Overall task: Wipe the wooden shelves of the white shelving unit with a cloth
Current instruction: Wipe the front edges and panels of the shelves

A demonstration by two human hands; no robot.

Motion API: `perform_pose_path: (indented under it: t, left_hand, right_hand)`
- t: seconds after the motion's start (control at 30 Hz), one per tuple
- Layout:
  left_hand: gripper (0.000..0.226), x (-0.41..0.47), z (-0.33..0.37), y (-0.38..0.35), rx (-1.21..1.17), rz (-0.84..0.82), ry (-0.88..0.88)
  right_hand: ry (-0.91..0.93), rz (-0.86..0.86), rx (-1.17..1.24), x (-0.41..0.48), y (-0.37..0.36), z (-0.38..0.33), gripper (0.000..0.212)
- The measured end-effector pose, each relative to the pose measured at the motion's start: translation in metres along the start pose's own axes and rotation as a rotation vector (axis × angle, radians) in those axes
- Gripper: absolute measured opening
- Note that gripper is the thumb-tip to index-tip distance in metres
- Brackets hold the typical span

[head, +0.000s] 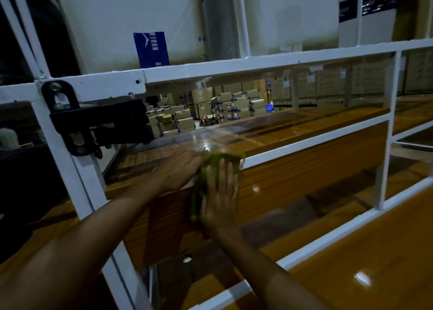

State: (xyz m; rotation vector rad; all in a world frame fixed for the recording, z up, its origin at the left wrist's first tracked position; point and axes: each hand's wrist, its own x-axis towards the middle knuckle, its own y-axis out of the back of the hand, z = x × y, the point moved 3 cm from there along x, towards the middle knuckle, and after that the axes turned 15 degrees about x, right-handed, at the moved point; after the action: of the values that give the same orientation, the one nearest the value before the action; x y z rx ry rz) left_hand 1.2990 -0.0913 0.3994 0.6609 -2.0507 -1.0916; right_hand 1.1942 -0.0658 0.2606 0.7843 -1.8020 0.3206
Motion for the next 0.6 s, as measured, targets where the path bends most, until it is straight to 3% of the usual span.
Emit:
perform_pose_path:
  t: [0.1, 0.2, 0.27, 0.3, 0.37, 0.5, 0.6]
  left_hand:
    - [0.052, -0.008, 0.014, 0.006, 0.063, 0.098, 0.0]
    - [0.063, -0.021, 0.035, 0.01, 0.34, 0.243, -0.025]
    - [0.065, -0.021, 0.041, 0.0, 0.431, 0.242, -0.014]
    - [0.065, -0.02, 0.045, -0.003, 0.453, 0.253, -0.007]
    - [0.065, -0.015, 0.051, -0.009, 0.478, 0.279, -0.018]
    - [0.062, -0.013, 0.058, -0.011, 0.456, 0.264, -0.004]
    - [0.059, -0.014, 0.056, -0.011, 0.472, 0.28, -0.009]
  right_hand:
    - [-0.002, -0.044, -0.023, -0.064, 0.004, 0.046, 0.068]
    - [-0.474, 0.3, 0.006, -0.065, 0.019, 0.092, 0.059]
    - [-0.858, 0.573, 0.215, -0.036, 0.023, 0.101, 0.06]
    - [-0.95, 0.619, 0.259, -0.022, 0.022, 0.098, 0.062]
    - [-0.863, 0.572, 0.199, -0.01, 0.015, 0.079, 0.063]
    - [-0.331, 0.221, 0.03, -0.039, -0.012, 0.026, 0.062]
    - [-0.136, 0.071, 0.017, -0.055, -0.008, 0.046, 0.065]
